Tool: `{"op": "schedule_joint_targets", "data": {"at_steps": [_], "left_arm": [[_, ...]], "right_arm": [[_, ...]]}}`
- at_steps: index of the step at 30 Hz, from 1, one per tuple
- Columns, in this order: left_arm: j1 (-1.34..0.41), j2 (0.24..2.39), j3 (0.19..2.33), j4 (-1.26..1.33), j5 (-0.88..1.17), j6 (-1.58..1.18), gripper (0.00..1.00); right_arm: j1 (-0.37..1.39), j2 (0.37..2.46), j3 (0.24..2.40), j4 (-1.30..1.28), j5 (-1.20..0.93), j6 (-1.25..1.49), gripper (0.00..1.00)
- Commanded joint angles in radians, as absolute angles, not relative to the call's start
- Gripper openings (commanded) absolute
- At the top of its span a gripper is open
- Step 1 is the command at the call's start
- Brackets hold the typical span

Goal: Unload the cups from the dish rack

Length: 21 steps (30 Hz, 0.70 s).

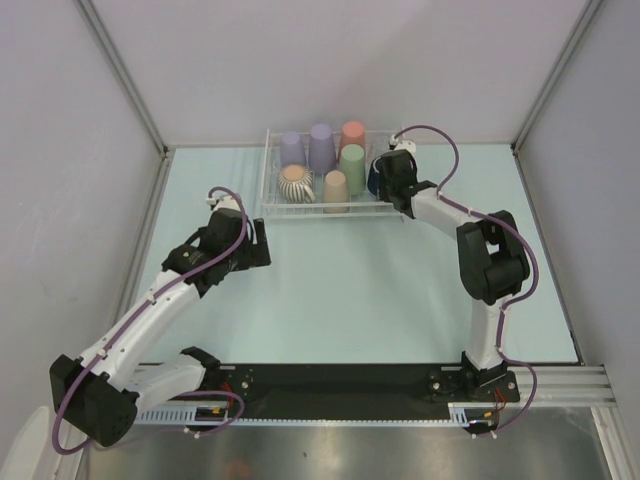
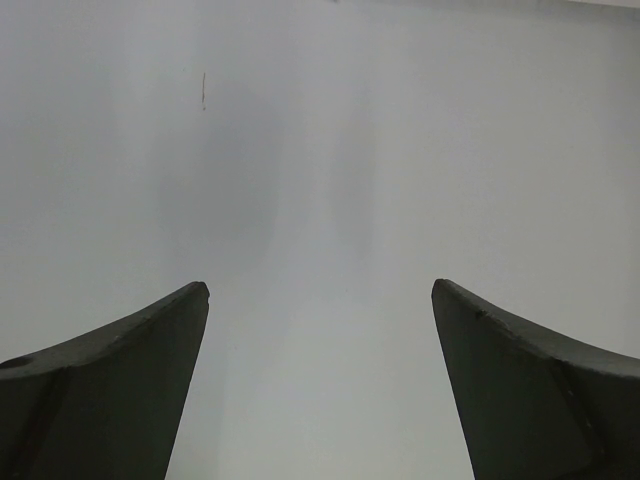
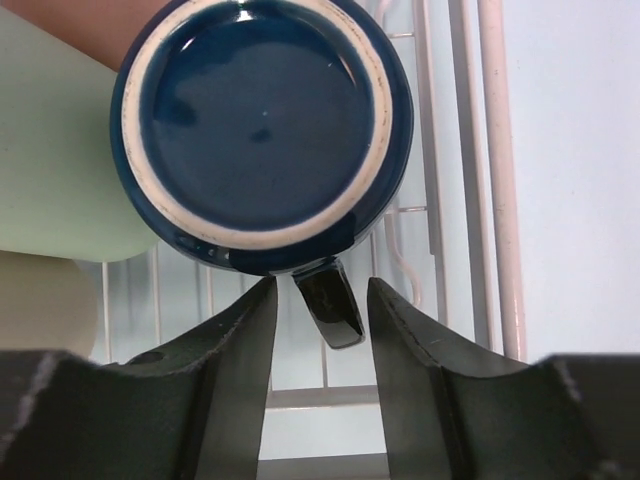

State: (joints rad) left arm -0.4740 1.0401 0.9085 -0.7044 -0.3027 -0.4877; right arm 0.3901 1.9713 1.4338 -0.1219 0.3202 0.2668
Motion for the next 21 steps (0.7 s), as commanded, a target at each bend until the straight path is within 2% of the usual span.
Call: {"op": "schedule_joint_targets", "data": {"at_steps": [1, 2, 3, 4, 8, 21], "left_arm": [[-0.479, 1.031, 0.9, -0.672, -0.316, -0.503, 1.0], [-0.477, 1.034, 0.9, -0.672, -0.313, -0.505, 1.0], [-0.479, 1.035, 0.9, -0.67, -0.311, -0.503, 1.0], [-0.479, 1.035, 0.9, -0.669, -0.311, -0.505, 1.0], [-0.479, 1.043, 0.903, -0.664, -0.316, -0.506, 1.0], [-0.479, 1.117, 0.911, -0.675, -0.36, -0.572, 0.98]], "right_arm": [[0.382, 1.98, 1.46, -0.103, 0.351, 0.255, 0.43], [0.382, 1.98, 1.46, -0.101, 0.354, 0.253, 0.42], [0.38, 1.977, 1.46, -0.101, 0.354, 0.252, 0.33], [0.38, 1.977, 1.462, -0.101, 0.353, 0.253, 0.31], [0.376, 1.977, 1.466, -0.107, 0.348, 0.259, 0.0], [0.379, 1.97, 1.473, -0.138, 0.356, 0.259, 0.0]]}}
